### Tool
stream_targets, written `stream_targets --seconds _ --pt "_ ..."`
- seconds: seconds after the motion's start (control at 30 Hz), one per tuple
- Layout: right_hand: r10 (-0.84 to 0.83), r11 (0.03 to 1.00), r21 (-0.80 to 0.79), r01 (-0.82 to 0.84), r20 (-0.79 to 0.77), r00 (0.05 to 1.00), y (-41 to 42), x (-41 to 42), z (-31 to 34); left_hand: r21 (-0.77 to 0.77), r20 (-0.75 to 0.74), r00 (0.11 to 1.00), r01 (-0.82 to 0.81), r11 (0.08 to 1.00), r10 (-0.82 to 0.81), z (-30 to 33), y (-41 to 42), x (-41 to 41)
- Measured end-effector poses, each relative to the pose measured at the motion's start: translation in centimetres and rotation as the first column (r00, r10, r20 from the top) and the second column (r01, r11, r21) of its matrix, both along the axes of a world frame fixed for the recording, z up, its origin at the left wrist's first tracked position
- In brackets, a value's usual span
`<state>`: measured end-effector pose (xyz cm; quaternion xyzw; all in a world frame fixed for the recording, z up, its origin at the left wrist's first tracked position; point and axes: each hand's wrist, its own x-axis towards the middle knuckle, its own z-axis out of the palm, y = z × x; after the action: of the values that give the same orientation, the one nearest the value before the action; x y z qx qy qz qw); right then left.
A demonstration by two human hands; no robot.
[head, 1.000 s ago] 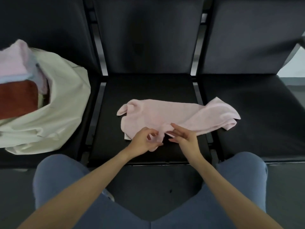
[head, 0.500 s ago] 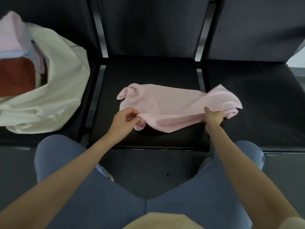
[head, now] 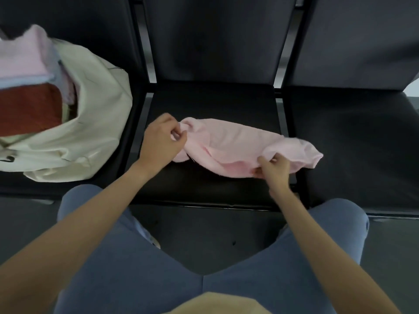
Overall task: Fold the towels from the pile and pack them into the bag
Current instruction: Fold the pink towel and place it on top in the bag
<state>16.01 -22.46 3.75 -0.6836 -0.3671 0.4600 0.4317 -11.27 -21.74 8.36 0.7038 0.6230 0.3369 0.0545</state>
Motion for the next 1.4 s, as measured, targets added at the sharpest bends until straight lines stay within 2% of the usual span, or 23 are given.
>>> stream_targets --seconds 0.13,0.23,0.33,0.4,0.47,0.53,0.6,0.67,0.73,0.8,0.87,0.97,1.03,1.1,1.17,1.23,1.3,1.4 --pt "0.183 0.978 -0.091 -0.19 -0.083 0.98 -3.8 -3.8 -1.9 -0.102 -0.169 0.959 0.21 0.972 -0.225 -2.0 -2.0 0.4" --pt "0.301 0.931 -0.199 -0.305 -0.05 0.952 -5.1 -4.3 -3.5 -0.253 -0.244 0.886 0.334 0.908 -0.394 -5.1 -4.4 -0.5" --pt "0.465 0.842 -0.318 -0.435 0.021 0.885 -5.4 -3.5 -4.0 -0.388 -0.201 0.874 0.343 0.855 -0.442 -7.6 -6.2 -1.4" --pt "0.464 0.856 -0.322 -0.404 0.136 0.875 -5.1 -2.6 -3.9 -0.473 -0.138 0.902 0.304 0.827 -0.41 -8.4 -6.7 -1.8" --pt "0.367 0.92 -0.26 -0.294 0.306 0.878 -4.5 -1.4 -3.7 -0.515 -0.023 0.942 0.276 0.811 -0.335 -8.4 -7.0 -1.9" --pt "0.233 0.967 -0.194 -0.162 0.435 0.87 -3.7 0.0 -3.3 -0.506 0.164 0.969 0.244 0.827 -0.185 -7.8 -7.0 -1.5" --pt "0.138 0.984 -0.173 -0.05 0.549 0.825 -2.8 1.5 -3.6 -0.5 0.369 0.928 0.159 0.851 0.043 -7.2 -7.0 -0.9" --pt "0.123 0.976 -0.217 0.031 0.66 0.741 -2.1 2.6 -4.2 -0.466 0.455 0.85 -0.028 0.884 0.267 -7.1 -6.6 -0.6" --pt "0.146 0.964 -0.259 0.063 0.713 0.685 -1.8 2.9 -4.8 -0.439 0.41 0.784 -0.278 0.854 0.466 -7.3 -5.7 -0.6" --pt "0.161 0.96 -0.271 0.071 0.742 0.651 -1.6 3.0 -5.2 -0.534 0.308 0.715 -0.416 0.736 0.628 -8.0 -4.6 -1.1" --pt "0.158 0.959 -0.271 0.083 0.754 0.638 -1.5 2.9 -5.2 -0.686 0.196 0.694 -0.408 0.602 0.693 -9.4 -3.5 -1.4" --pt "0.134 0.957 -0.266 0.112 0.754 0.643 -1.3 2.9 -5.1 -0.772 0.082 0.727 -0.386 0.505 0.681 -9.9 -2.3 -0.7" --pt "0.113 0.961 -0.256 0.103 0.705 0.7 -1.0 3.0 -4.7 -0.784 -0.037 0.73 -0.445 0.433 0.683 -9.4 -1.7 -0.1" --pt "0.098 0.973 -0.225 0.053 0.61 0.786 -0.6 2.9 -4.1 -0.799 -0.082 0.703 -0.471 0.375 0.707 -8.8 -1.1 0.0" --pt "0.102 0.987 -0.163 -0.014 0.546 0.831 -0.5 2.6 -3.3 -0.784 0.025 0.654 -0.456 0.42 0.756 -8.7 -0.7 0.0" --pt "0.121 0.992 -0.089 -0.087 0.536 0.835 -0.7 2.1 -2.3 -0.695 0.201 0.612 -0.461 0.552 0.765 -7.8 -0.4 0.6" --pt "0.146 0.988 -0.033 -0.15 0.511 0.847 -1.0 1.6 -1.1 -0.542 0.336 0.631 -0.477 0.692 0.699 -6.3 -0.3 1.7" --pt "0.223 0.965 0.023 -0.262 0.455 0.862 -1.3 1.2 0.7 -0.319 0.471 0.721 -0.397 0.861 0.507 -3.9 -0.1 3.6"
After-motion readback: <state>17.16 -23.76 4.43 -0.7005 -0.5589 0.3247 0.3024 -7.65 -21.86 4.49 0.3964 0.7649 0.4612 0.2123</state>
